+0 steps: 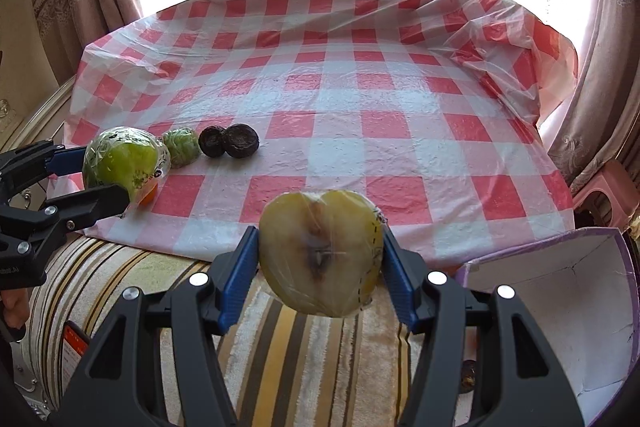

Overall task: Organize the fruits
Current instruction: 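Carry both fruits over the white box and open both tools to drop them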

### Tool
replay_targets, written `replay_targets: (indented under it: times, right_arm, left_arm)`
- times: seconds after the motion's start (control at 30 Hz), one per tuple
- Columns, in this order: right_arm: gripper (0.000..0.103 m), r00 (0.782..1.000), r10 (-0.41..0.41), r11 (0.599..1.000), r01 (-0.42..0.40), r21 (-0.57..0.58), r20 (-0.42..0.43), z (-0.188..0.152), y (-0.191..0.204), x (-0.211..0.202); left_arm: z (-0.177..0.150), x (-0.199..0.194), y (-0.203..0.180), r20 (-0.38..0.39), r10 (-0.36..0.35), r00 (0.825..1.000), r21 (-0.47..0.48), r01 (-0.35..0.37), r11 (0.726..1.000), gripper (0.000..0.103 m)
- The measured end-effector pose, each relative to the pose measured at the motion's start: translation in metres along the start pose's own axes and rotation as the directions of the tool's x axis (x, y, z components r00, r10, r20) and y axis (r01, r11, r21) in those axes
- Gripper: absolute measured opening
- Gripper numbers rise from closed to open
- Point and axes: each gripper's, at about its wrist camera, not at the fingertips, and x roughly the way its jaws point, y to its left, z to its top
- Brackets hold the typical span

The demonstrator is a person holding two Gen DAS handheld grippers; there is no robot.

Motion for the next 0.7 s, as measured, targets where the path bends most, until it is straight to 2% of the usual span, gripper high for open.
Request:
replay_targets:
  times: [0.17, 0.33, 0.5, 0.7]
  right_arm:
    - [0.059, 1.000, -0.031, 0.999, 0.031, 0.036, -0.002, -0.013, -0.026, -0.009]
    - [0.059, 0.998, -0.068, 0.994, 0.068, 0.081, -0.013, -0.028, -0.054, -0.019]
    - [0.059, 0.993, -0.111, 0.985, 0.115, 0.132, -0.037, -0.049, -0.087, -0.025]
    - [0.059, 0.983, -0.170, 0.964, 0.181, 0.194, -0.072, -0.073, -0.127, -0.030]
  left_arm:
    - [0.013, 0.014, -0.031, -0.040, -0.046, 0.998, 0.093, 0.049, 0.994, 0.056]
    - [0.026, 0.032, -0.065, -0.095, -0.092, 0.991, 0.184, 0.109, 0.977, 0.056]
    - [0.041, 0.050, -0.102, -0.143, -0.137, 0.980, 0.254, 0.171, 0.952, 0.056]
    - [0.053, 0.074, -0.150, -0.211, -0.159, 0.965, 0.349, 0.226, 0.909, 0.056]
